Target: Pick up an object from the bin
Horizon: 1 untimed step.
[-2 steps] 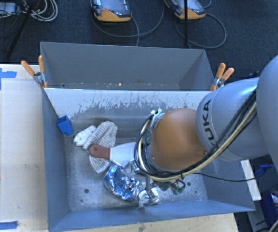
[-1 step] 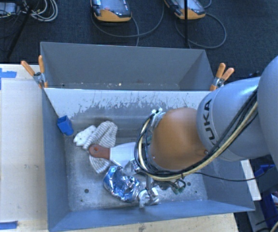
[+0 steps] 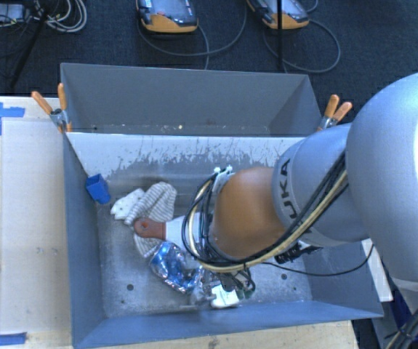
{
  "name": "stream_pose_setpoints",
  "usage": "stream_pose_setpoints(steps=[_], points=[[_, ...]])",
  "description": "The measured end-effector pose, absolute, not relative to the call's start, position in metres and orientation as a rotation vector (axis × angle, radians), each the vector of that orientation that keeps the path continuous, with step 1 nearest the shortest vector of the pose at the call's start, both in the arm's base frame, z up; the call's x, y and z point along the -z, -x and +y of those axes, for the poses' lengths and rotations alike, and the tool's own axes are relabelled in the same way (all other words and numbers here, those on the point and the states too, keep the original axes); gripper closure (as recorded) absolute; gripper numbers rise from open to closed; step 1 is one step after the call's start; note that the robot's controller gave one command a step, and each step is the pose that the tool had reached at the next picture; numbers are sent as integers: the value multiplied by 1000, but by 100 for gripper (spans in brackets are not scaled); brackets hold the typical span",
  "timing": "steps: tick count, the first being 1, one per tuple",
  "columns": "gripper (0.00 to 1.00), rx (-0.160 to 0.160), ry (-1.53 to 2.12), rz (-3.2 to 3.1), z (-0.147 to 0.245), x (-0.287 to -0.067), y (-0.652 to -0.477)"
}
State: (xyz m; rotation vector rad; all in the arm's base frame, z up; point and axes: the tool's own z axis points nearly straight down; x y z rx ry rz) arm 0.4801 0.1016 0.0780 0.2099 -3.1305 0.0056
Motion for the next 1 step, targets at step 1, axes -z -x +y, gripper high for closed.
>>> stream_pose_setpoints(steps=[1], points=[[100, -5, -209, -3131, 102, -78, -480]])
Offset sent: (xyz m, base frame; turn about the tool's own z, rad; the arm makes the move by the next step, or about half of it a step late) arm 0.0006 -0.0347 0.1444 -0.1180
